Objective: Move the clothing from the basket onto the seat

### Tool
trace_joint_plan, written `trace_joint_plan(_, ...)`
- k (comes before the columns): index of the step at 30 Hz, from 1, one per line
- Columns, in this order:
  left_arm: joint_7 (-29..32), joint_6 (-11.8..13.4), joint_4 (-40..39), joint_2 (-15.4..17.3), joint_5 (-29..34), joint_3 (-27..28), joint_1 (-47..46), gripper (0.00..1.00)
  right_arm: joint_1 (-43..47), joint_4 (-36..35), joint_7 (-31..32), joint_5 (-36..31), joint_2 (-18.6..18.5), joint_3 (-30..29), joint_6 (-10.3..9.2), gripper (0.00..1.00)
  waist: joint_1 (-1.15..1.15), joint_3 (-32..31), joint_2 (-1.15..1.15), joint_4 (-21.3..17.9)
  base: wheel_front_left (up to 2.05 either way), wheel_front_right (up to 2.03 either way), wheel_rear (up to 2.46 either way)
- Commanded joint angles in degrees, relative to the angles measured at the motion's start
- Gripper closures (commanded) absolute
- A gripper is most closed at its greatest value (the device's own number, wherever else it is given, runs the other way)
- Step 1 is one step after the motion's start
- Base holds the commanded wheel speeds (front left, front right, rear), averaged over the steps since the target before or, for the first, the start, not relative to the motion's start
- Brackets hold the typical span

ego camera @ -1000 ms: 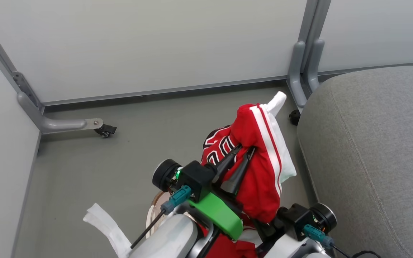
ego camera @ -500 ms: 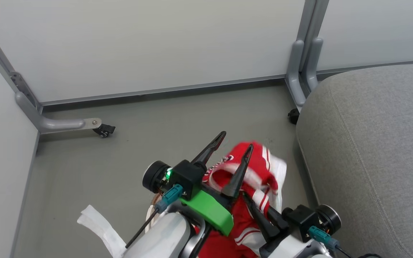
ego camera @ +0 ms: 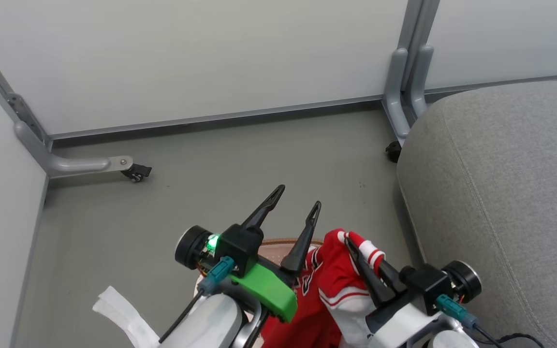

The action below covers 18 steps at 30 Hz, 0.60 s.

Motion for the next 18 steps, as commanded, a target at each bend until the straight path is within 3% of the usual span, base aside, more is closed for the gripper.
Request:
trace_joint_plan(1,-0.3,0.4,0.3,0.7,0.5,0.2,1.0,0.0,-0.2,-1.0,-0.1,-0.9,-0.4,-0.8,-0.03,1.0,0.0,0.5,0.0,-0.7,0.0,0.0,0.0)
trace_joint_plan(10,-0.3,-1.2,-5.0,3.1,3.5,2.3,4.3,0.0,-2.6,-9.1,-0.1,-5.2,-1.3,-10.6,-0.03,1.0,0.0,4.9,0.0,-5.4,0.0,0.0,0.0)
trace_joint_plan(18,-0.3,-4.9,-14.8,5.7,9.5,7.5,8.0,0.0,-3.1,-17.9,-0.1,-8.0,-2.4,-16.5,-0.04,1.0,0.0,10.1,0.0,-12.1,0.0,0.0,0.0)
